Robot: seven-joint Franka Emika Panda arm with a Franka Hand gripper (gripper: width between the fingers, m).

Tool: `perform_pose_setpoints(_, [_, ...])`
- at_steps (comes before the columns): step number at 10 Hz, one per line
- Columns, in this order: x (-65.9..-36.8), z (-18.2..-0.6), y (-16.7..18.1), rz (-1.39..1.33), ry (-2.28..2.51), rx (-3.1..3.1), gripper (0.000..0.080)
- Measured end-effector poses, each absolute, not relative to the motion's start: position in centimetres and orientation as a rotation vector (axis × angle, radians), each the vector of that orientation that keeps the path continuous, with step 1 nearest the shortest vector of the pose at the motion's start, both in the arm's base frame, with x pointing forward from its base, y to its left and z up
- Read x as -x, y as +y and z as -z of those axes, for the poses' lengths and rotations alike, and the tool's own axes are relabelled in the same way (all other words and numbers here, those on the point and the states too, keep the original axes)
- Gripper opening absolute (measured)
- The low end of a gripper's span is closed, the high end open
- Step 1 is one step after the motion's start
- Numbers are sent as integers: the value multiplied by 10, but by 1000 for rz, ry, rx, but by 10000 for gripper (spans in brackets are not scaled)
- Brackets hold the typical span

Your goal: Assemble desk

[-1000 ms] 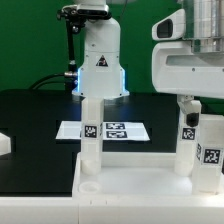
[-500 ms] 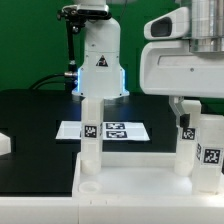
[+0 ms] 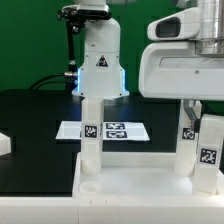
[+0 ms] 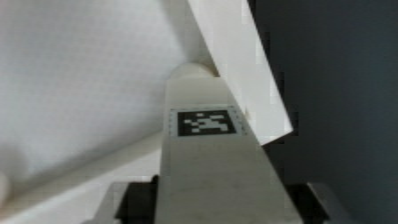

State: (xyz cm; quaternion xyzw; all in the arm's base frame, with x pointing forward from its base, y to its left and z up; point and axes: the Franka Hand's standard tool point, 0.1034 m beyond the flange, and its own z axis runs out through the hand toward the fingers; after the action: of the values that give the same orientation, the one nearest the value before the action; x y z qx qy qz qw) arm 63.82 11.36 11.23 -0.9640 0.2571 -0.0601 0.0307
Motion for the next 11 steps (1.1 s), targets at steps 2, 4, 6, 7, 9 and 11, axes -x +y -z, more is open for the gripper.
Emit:
perform_pose_setpoints(2, [-639, -113, 110, 175, 1124, 2849, 288])
perform_pose_setpoints(4, [-636, -111, 111, 110, 1698, 2510, 288])
perform_pose_setpoints(6, [-637, -110, 115, 68, 2055, 2193, 288])
perform_pose_setpoints(7, [-637, -110, 115, 64, 2086, 2162, 288])
perform_pose_setpoints(9, [-636, -110, 113, 83, 1908, 2331, 288])
perform_pose_setpoints(11, [-638, -118, 116, 110, 1614, 2537, 544])
